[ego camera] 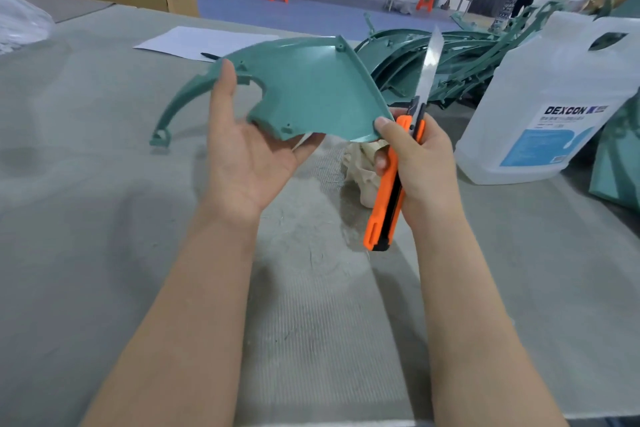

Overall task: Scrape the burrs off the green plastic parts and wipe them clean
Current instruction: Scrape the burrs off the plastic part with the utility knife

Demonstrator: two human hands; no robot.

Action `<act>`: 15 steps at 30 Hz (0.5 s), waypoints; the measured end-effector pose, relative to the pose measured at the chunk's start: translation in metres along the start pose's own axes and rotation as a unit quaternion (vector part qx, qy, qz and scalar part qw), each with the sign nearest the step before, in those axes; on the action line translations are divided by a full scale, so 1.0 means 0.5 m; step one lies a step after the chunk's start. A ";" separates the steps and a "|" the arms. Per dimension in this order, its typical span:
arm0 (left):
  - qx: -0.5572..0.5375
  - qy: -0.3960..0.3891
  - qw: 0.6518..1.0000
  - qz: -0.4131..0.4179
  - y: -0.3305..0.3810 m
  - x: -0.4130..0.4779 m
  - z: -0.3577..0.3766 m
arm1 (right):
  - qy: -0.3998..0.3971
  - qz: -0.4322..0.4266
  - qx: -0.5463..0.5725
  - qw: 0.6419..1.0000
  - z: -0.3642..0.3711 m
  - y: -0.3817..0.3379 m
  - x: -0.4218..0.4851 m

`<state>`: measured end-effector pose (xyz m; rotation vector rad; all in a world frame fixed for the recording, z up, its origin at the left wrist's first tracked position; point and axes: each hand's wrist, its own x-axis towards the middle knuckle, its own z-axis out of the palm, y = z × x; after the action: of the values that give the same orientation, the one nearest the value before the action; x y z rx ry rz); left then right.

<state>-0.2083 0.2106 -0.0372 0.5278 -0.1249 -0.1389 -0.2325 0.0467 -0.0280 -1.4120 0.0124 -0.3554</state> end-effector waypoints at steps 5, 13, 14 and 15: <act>0.145 0.059 0.988 -0.018 -0.003 0.003 -0.003 | 0.014 -0.024 -0.050 0.998 -0.023 0.004 0.012; 0.236 0.040 0.971 0.027 -0.020 -0.004 0.010 | 0.014 -0.006 -0.109 0.994 -0.032 0.014 0.019; 0.223 0.049 0.973 0.044 -0.018 -0.003 0.012 | 0.021 -0.004 -0.122 0.992 -0.033 0.015 0.019; 0.209 0.058 0.974 0.062 -0.017 -0.002 0.014 | 0.029 -0.004 -0.142 0.990 -0.033 0.016 0.019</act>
<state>-0.2113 0.2003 -0.0355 0.9437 -0.0730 0.0429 -0.2254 0.0295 -0.0364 -1.6825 0.1070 -0.4131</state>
